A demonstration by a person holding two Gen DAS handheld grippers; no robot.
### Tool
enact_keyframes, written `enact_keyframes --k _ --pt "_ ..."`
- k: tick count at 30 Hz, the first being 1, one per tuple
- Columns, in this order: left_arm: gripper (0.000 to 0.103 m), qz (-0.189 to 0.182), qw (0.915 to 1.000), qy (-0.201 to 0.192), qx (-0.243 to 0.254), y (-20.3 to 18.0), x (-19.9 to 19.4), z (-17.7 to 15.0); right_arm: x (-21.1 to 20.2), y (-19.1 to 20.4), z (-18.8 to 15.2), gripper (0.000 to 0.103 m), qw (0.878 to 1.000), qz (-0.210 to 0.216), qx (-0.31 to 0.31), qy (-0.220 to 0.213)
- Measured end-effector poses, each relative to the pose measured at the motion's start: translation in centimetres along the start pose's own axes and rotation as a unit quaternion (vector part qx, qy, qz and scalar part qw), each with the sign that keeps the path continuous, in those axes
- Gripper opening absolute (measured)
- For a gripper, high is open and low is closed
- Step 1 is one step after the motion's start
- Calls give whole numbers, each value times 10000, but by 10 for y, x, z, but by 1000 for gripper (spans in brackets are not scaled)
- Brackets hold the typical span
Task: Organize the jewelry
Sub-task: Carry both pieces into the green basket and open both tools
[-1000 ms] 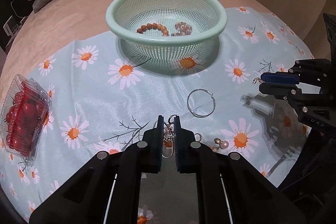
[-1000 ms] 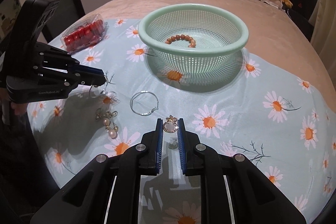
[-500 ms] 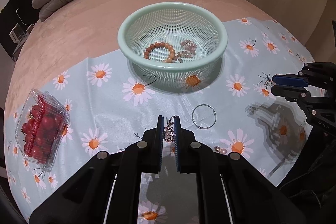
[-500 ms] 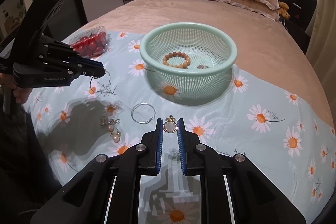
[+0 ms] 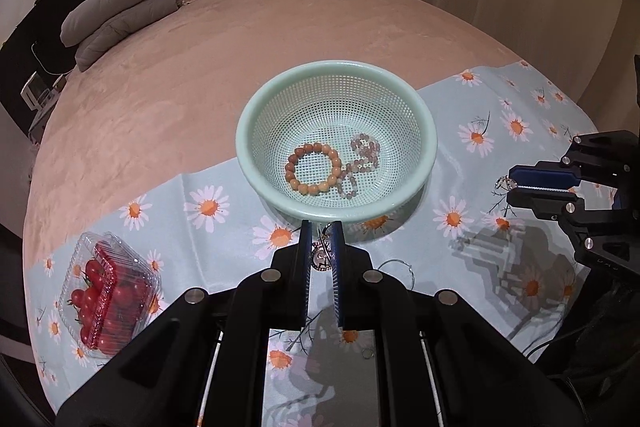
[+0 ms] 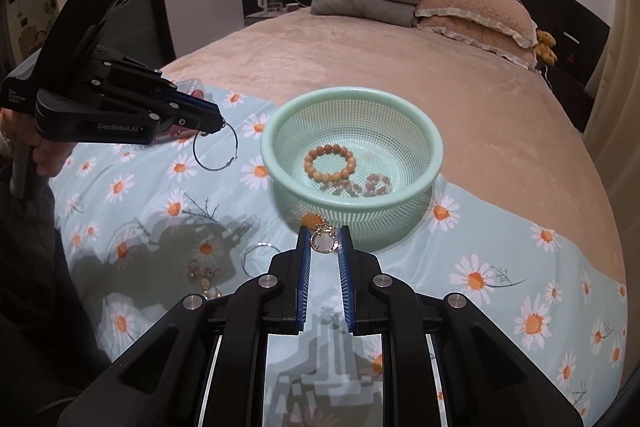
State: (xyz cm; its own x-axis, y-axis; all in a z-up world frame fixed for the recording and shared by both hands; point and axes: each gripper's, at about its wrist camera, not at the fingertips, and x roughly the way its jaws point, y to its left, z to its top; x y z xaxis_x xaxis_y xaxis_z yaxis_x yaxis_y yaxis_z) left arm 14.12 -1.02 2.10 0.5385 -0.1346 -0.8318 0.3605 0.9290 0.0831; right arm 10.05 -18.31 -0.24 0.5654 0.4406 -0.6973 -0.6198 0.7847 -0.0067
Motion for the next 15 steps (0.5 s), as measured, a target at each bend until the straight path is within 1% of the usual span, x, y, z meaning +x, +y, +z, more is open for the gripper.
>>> enact_keyframes --k 4,9,15 --pt "10 14 9999 54 105 -1 10 11 2 -3 11 13 9999 41 -77 -77" --pt "10 -84 9998 75 152 -1 23 25 5 -10 22 13 9998 -25 -171 -122" --pt "10 -121 9995 166 257 -1 42 37 22 -17 34 13 9996 -64 -279 -64"
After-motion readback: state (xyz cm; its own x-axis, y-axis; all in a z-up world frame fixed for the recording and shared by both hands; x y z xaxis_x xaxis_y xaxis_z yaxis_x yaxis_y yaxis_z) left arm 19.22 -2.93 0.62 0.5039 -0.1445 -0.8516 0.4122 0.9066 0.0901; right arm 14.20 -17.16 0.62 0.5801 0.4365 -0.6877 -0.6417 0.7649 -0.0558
